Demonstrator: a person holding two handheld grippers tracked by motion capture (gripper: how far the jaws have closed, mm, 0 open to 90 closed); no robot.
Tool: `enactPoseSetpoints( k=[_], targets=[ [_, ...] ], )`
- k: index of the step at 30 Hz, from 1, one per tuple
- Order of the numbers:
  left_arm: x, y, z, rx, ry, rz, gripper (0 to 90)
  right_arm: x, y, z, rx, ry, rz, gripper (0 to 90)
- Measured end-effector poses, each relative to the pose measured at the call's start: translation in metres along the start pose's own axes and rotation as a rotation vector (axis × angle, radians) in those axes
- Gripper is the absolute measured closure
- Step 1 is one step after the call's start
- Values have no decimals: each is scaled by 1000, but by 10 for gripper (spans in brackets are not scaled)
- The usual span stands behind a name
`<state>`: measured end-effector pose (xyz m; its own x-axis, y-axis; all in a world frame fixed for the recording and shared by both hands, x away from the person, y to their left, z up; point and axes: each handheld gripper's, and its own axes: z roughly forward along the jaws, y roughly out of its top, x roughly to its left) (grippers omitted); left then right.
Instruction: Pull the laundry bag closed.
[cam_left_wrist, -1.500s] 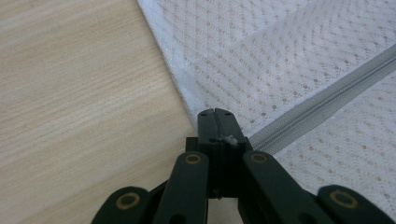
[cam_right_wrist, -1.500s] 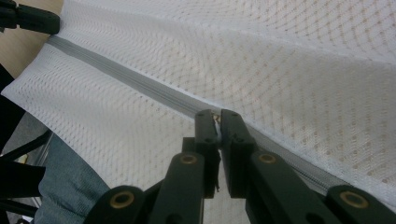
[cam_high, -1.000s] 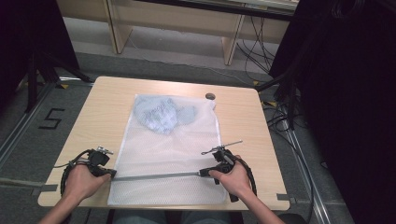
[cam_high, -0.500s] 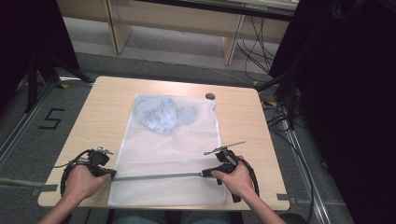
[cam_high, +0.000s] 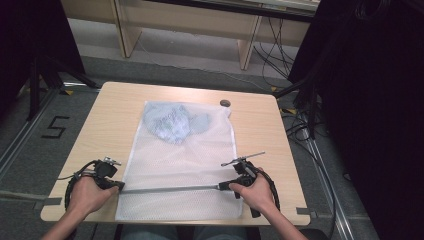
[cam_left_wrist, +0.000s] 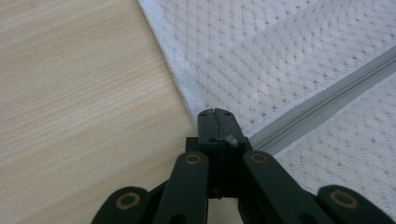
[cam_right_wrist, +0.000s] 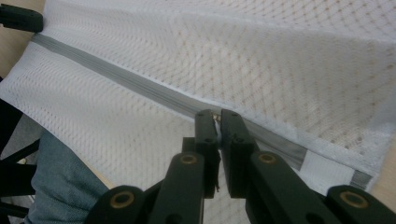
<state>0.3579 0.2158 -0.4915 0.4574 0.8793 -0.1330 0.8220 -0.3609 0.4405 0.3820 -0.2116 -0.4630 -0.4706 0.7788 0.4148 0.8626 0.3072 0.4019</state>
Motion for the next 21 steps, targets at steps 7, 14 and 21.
enactPoseSetpoints(
  k=[7,14,21],
  targets=[
    [0,0,0,1,4,2,900,-2,-2,-2,-1,-11,11,868],
    [0,0,0,3,4,2,900,-6,-3,-4,1,-14,18,868],
    [0,0,0,7,5,2,900,-10,-7,-7,-2,-21,28,868]
  ],
)
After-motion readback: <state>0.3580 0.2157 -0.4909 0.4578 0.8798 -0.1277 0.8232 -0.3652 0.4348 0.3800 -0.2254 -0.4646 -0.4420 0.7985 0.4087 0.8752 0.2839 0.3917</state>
